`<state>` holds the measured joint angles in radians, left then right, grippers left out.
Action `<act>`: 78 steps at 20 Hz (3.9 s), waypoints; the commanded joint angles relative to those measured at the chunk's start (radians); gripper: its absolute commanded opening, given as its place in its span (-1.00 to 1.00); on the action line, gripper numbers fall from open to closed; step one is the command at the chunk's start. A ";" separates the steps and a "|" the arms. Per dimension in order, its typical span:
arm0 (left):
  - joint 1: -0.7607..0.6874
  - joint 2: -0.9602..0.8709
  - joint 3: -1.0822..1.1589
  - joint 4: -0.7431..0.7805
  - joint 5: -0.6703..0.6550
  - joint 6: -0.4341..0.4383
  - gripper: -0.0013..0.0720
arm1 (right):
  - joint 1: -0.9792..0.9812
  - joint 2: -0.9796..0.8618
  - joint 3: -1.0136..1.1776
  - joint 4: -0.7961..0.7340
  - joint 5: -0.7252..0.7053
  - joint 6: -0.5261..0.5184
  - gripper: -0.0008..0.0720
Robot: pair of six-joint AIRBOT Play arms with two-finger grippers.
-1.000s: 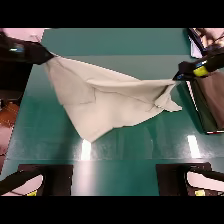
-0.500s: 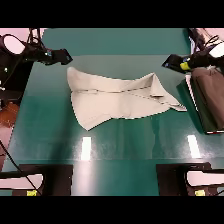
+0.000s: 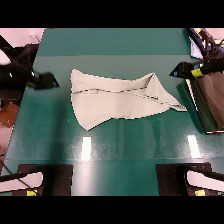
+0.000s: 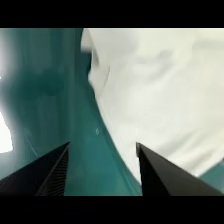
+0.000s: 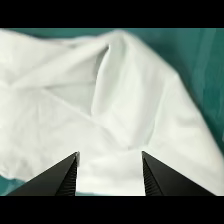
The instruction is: Fold the shirts.
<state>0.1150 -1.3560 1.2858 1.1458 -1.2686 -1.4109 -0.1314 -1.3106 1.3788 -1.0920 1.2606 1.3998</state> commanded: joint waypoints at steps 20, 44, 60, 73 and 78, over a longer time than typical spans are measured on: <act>-0.212 0.284 -0.779 -0.429 0.500 0.048 0.37 | 0.009 0.288 -0.319 0.053 -0.113 -0.013 0.25; -0.210 0.216 -0.760 -0.475 0.396 0.096 -0.90 | 0.006 0.288 -0.319 0.051 -0.089 -0.011 0.25; -0.042 0.311 -0.244 -0.124 0.127 0.109 -0.90 | -0.295 0.286 -0.637 0.002 0.093 -0.156 0.68; -0.042 0.311 -0.244 -0.124 0.122 0.109 -0.90 | -0.050 0.189 -0.744 0.016 -0.205 -0.205 0.54; -0.042 0.311 -0.243 -0.123 0.121 0.110 -0.90 | -0.048 0.234 -0.742 -0.009 -0.209 -0.205 -0.94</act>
<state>0.0727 -1.0458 1.0412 1.0214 -1.1458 -1.3014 -0.1825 -1.0981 0.6365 -1.0901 1.0592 1.1961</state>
